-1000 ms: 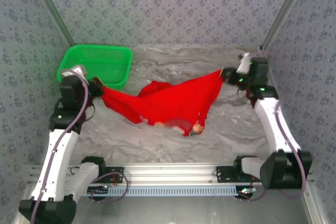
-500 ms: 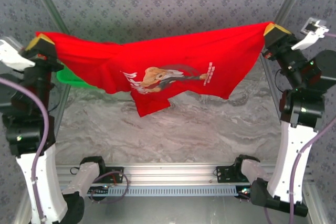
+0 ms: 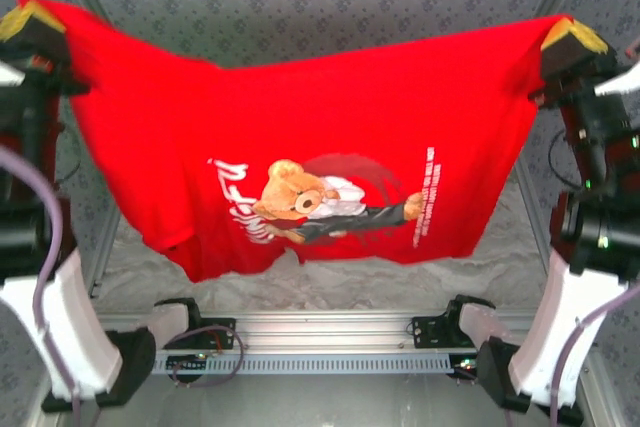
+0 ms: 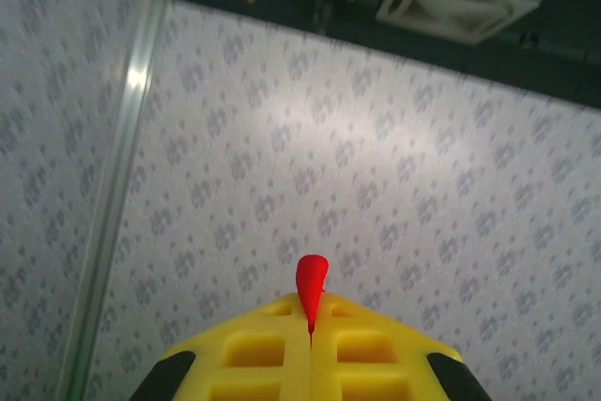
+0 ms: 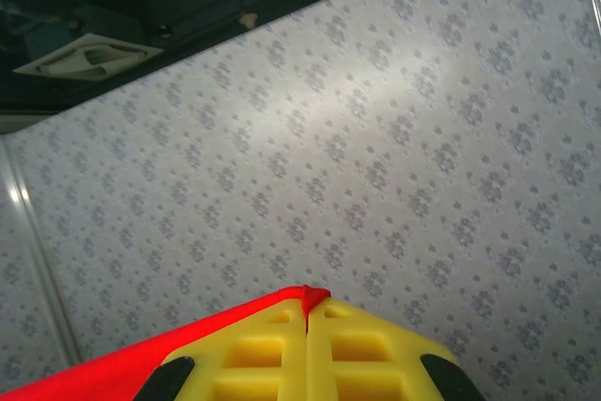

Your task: Fold the inside-out t-shirt

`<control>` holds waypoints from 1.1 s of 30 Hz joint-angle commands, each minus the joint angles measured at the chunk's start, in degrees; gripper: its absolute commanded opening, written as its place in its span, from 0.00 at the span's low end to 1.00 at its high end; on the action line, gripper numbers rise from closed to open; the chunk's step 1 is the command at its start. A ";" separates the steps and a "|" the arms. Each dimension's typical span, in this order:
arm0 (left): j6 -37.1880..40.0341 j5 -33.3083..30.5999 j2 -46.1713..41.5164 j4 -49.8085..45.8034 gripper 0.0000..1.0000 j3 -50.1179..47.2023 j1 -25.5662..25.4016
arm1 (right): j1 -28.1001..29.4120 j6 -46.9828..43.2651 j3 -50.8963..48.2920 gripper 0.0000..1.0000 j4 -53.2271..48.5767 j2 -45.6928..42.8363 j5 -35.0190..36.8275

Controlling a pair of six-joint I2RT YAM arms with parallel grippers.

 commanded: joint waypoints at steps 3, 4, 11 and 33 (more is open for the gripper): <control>2.21 3.30 14.77 1.94 0.00 5.65 0.56 | 1.01 0.02 -0.92 0.00 10.16 11.95 5.55; 2.06 3.96 16.87 2.85 0.00 7.59 0.54 | 1.72 -0.23 -0.83 0.00 12.34 13.50 6.48; -1.03 11.51 43.31 0.07 0.00 48.22 0.50 | 8.45 -4.15 8.93 0.00 19.99 26.14 12.09; 2.67 29.99 8.11 1.44 0.00 -22.89 -15.06 | 11.18 -11.18 -33.19 0.00 -10.23 1.37 14.03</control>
